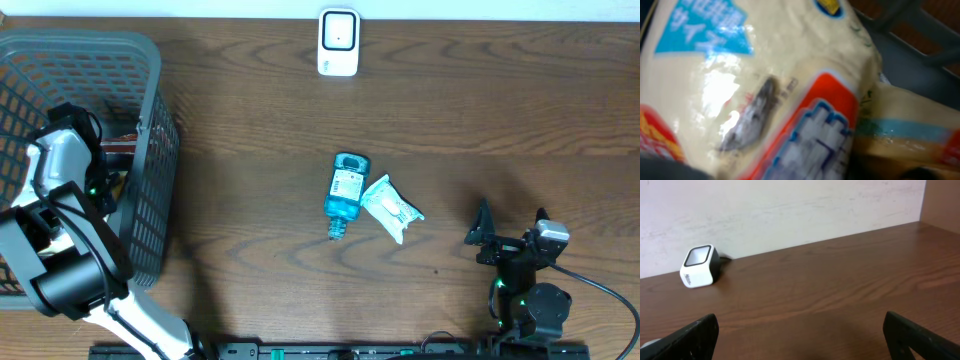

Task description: Scan the item barcode

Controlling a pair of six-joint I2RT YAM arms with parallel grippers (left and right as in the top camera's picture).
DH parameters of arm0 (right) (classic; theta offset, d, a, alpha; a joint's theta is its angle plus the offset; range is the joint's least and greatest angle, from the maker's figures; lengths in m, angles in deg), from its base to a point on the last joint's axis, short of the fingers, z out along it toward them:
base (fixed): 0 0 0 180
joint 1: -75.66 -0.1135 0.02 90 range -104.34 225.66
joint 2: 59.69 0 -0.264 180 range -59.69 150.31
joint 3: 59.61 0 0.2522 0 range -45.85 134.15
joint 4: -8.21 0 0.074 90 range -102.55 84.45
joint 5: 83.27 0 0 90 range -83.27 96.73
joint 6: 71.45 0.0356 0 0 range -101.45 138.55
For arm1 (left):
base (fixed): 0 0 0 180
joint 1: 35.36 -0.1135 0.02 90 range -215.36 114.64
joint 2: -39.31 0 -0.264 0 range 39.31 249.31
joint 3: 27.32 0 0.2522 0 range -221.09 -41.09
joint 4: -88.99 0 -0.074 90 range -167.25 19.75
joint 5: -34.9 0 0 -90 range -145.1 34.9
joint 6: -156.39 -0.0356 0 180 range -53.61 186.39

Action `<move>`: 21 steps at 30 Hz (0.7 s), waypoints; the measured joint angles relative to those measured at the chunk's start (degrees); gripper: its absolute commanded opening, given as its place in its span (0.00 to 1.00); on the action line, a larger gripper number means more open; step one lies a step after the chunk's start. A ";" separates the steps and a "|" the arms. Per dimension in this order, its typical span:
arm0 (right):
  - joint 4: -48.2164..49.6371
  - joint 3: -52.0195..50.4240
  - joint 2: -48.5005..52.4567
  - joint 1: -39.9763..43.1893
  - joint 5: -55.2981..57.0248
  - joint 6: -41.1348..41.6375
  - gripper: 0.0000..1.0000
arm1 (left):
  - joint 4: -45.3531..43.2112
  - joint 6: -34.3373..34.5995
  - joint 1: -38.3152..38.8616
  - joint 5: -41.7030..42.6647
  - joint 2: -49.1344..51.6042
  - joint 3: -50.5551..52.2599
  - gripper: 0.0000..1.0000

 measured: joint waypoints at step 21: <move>0.00 0.00 0.00 0.00 0.00 0.02 0.99 | -6.84 -18.82 -1.07 3.08 -12.33 -0.26 0.07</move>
